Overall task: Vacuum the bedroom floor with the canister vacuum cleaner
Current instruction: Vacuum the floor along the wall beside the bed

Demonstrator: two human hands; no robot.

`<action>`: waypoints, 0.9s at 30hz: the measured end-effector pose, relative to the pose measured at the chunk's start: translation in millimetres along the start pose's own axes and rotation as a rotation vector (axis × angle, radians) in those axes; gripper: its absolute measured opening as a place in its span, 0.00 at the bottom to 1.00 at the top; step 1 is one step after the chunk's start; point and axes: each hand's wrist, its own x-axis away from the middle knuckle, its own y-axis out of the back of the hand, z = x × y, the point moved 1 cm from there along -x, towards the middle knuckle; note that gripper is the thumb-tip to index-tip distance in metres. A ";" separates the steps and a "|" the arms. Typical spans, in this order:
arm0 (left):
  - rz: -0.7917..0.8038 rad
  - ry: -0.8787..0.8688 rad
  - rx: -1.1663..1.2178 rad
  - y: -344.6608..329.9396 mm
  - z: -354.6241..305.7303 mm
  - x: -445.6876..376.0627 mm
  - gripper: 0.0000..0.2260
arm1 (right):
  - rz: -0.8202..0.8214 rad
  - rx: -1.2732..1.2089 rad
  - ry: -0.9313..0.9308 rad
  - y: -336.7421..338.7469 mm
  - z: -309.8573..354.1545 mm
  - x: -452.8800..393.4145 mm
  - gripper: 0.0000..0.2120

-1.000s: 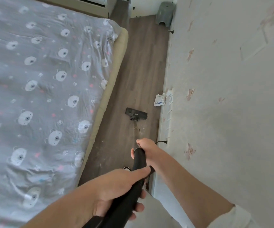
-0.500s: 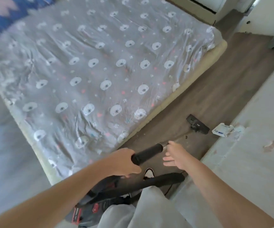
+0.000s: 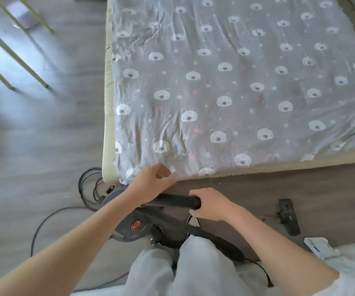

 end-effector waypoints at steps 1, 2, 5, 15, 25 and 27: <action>-0.150 0.086 0.043 18.8 32.6 2.1 0.08 | -0.001 0.036 -0.008 -4.5 3.1 -11.6 0.08; -0.244 0.168 0.035 34.6 61.8 0.5 0.08 | -0.007 0.073 -0.008 -6.2 4.5 -19.9 0.12; -0.229 0.461 -0.109 37.6 159.2 9.7 0.13 | 0.075 0.195 0.021 -21.4 11.8 -43.2 0.19; -0.140 0.629 -0.065 -104.6 327.4 -24.9 0.23 | 0.145 0.242 -0.009 -54.7 0.8 -101.8 0.13; -0.207 0.626 -0.174 -143.3 369.2 -29.8 0.18 | 0.231 0.259 -0.008 -99.0 9.5 -124.4 0.07; -0.215 0.644 -0.146 -146.4 373.6 -25.2 0.19 | 0.203 0.255 -0.021 -105.3 9.6 -122.3 0.07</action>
